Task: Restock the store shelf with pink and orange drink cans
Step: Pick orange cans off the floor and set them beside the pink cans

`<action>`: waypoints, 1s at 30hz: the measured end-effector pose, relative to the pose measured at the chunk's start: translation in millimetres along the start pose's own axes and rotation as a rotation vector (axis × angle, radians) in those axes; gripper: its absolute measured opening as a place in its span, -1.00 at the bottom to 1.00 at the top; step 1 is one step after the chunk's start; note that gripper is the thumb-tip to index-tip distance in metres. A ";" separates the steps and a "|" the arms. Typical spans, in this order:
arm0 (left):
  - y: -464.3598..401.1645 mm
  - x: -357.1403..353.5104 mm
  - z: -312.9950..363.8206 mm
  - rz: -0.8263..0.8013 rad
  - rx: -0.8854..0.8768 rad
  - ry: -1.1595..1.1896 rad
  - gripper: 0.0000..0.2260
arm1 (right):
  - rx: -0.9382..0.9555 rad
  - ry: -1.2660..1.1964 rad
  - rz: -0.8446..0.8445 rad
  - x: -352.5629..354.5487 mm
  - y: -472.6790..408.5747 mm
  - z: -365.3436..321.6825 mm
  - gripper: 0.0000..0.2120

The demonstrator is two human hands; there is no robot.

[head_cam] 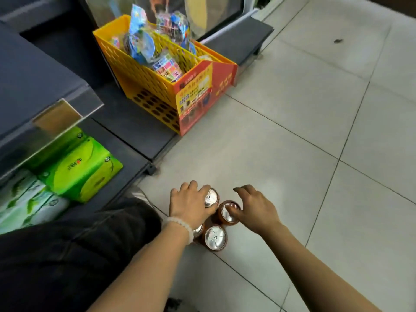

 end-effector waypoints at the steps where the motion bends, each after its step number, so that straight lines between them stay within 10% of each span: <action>1: -2.0 -9.8 -2.2 -0.027 0.009 0.009 -0.52 | -0.009 -0.016 -0.041 -10.4 -1.9 2.3 -0.43; 30: -14.7 20.1 -31.8 0.004 -0.001 0.226 -0.41 | -0.046 -0.347 0.097 -7.9 -3.1 -24.6 -0.40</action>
Point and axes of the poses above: each hand's wrist, its own y-axis away from the middle knuckle, its own x-axis out of the back of the hand, z = x × y, the point moved 1 cm from there along -y, towards the middle knuckle, and after that the axes turned 3 degrees about -y, right-handed, at the moved point
